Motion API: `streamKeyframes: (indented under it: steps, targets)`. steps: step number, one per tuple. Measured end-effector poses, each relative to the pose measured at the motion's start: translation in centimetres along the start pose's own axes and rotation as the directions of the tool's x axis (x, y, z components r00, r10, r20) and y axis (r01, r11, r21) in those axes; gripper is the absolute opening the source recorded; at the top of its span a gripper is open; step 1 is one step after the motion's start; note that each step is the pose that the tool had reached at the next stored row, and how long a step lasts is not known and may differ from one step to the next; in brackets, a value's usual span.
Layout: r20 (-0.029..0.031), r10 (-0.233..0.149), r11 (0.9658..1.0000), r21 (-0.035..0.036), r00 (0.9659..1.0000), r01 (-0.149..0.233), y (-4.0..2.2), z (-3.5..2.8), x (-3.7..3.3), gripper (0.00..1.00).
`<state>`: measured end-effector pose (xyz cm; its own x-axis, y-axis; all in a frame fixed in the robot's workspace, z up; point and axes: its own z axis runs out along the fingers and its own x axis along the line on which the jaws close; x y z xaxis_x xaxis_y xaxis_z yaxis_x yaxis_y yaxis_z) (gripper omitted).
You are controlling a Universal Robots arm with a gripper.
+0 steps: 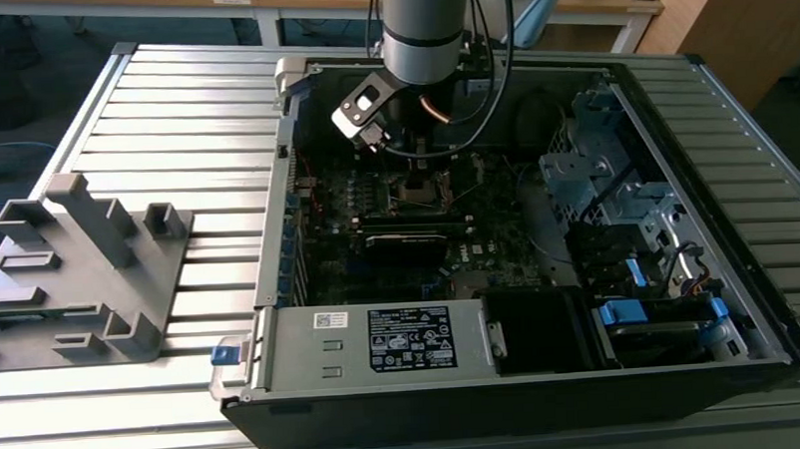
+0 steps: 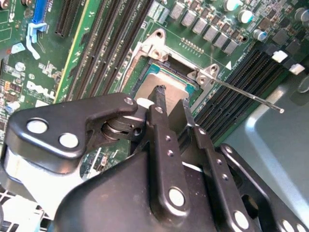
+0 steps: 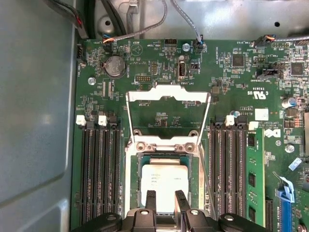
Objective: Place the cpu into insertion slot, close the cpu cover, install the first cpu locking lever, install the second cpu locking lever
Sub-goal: 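Place the cpu into insertion slot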
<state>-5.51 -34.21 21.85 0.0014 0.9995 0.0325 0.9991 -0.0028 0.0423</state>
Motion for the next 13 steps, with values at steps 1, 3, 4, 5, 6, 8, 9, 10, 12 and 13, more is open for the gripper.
streamKeyframes:
  steps: [1, 3, 4, 5, 6, 8, 9, 10, 12, 13]
  targets:
    - [0.0001, 0.0, 1.0, 0.0004, 1.0, 0.0, 0.0, 0.0, 0.0, 0.29]
    - [-0.0001, 0.0, 1.0, 0.0004, 1.0, 0.0, 0.04, 0.0, 0.0, 0.29]
    - [-0.0001, 0.0, 1.0, 0.0004, 1.0, 0.0, 0.04, 0.01, 0.0, 0.29]
    - [-0.0001, 0.0, 1.0, 0.0004, 1.0, 0.0, 0.04, 0.01, 0.0, 0.29]
    - [0.0, 0.0, 1.0, 0.0005, 1.0, 0.0, 0.05, 0.0, 0.0, 0.29]
    - [0.0, 0.0, 1.0, 0.0005, 1.0, 0.0, 0.05, 0.0, 0.0, 0.29]
    - [0.0, 0.0, 1.0, 0.0005, 1.0, 0.0, 0.05, 0.0, 0.0, 0.29]
    - [0.0, 0.0, 1.0, 0.0005, 1.0, 0.0, 0.06, 0.0, 0.0, 0.29]
    - [0.0, 0.0, 1.0, 0.0005, 1.0, 0.0, 0.06, 0.0, 0.0, 0.29]
    - [0.0, 0.0, 1.0, 0.0005, 1.0, 0.0, 0.06, 0.0, 0.0, 0.29]
